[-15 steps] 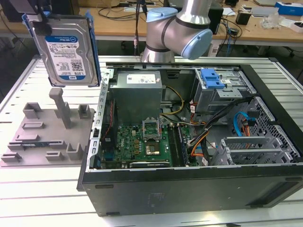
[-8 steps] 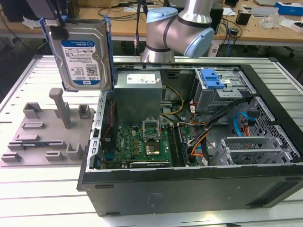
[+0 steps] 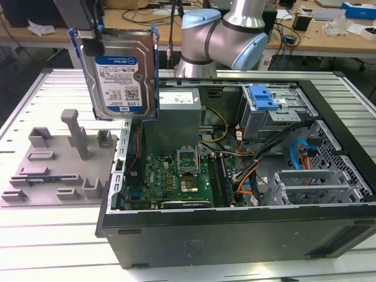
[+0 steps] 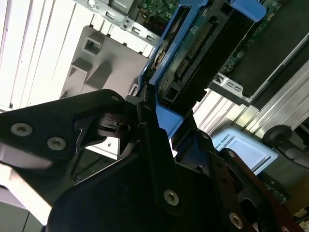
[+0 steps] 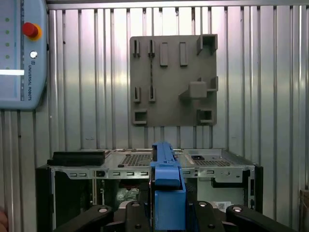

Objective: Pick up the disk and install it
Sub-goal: 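Pick up the disk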

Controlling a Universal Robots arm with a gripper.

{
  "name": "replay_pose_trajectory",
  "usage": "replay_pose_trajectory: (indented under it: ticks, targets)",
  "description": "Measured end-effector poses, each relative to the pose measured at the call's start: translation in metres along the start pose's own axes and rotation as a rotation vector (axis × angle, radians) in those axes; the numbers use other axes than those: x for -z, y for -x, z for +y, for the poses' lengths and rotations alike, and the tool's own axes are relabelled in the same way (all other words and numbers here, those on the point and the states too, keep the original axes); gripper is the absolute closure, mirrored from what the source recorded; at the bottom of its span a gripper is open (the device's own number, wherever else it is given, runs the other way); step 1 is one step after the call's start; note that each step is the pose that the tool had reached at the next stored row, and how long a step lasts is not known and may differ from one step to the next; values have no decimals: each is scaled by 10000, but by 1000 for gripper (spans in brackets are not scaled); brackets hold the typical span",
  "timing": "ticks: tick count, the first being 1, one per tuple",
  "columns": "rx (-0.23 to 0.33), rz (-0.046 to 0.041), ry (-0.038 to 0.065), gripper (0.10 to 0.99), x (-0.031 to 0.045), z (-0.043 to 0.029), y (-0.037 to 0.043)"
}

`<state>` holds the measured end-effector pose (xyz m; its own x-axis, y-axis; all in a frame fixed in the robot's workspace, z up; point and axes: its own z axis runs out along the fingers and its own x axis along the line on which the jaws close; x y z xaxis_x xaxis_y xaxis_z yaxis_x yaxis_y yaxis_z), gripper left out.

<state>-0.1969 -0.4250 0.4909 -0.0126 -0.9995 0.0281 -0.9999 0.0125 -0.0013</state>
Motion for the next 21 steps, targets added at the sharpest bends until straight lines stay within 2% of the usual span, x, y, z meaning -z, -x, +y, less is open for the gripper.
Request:
replay_pose_trajectory:
  ticks: [8,12,18,21]
  targets:
    - [-2,0,12,722,-5,-284,-165]
    - [1,0,19,722,-9,-476,-276]
    - [-1,0,26,722,-12,-670,-384]
    - [1,0,31,722,-15,-853,-483]
